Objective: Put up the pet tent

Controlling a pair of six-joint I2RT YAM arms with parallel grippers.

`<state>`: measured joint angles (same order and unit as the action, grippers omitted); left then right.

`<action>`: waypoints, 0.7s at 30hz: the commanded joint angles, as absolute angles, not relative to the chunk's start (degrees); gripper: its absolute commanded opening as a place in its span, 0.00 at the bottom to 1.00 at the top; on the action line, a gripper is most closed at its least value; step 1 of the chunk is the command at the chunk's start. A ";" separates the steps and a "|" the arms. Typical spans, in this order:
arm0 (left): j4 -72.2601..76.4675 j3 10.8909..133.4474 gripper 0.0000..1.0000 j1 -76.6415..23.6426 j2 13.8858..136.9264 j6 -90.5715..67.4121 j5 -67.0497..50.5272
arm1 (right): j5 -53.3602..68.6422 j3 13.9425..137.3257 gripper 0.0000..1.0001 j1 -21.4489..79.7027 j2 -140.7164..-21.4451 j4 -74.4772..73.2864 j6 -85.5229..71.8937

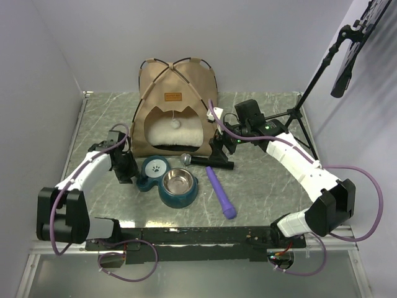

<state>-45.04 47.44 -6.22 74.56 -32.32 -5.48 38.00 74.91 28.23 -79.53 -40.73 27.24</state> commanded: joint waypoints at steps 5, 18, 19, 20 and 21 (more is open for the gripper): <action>-42.80 44.91 0.48 -6.59 79.19 -33.84 -7.03 | 39.29 74.01 0.90 27.69 -79.28 -39.64 26.02; -50.78 55.89 0.20 1.82 85.42 -29.11 1.74 | 38.93 73.39 0.90 26.37 -78.40 -40.43 27.07; -51.67 56.59 0.19 3.24 85.86 -27.70 2.37 | 38.94 73.56 0.90 26.37 -78.31 -40.69 27.33; -52.46 56.95 0.15 5.51 86.30 -25.95 3.33 | 38.94 73.74 0.90 26.28 -78.31 -40.87 27.51; -53.17 57.04 0.10 7.36 86.66 -24.19 3.77 | 38.76 73.91 0.90 26.28 -78.31 -40.96 27.68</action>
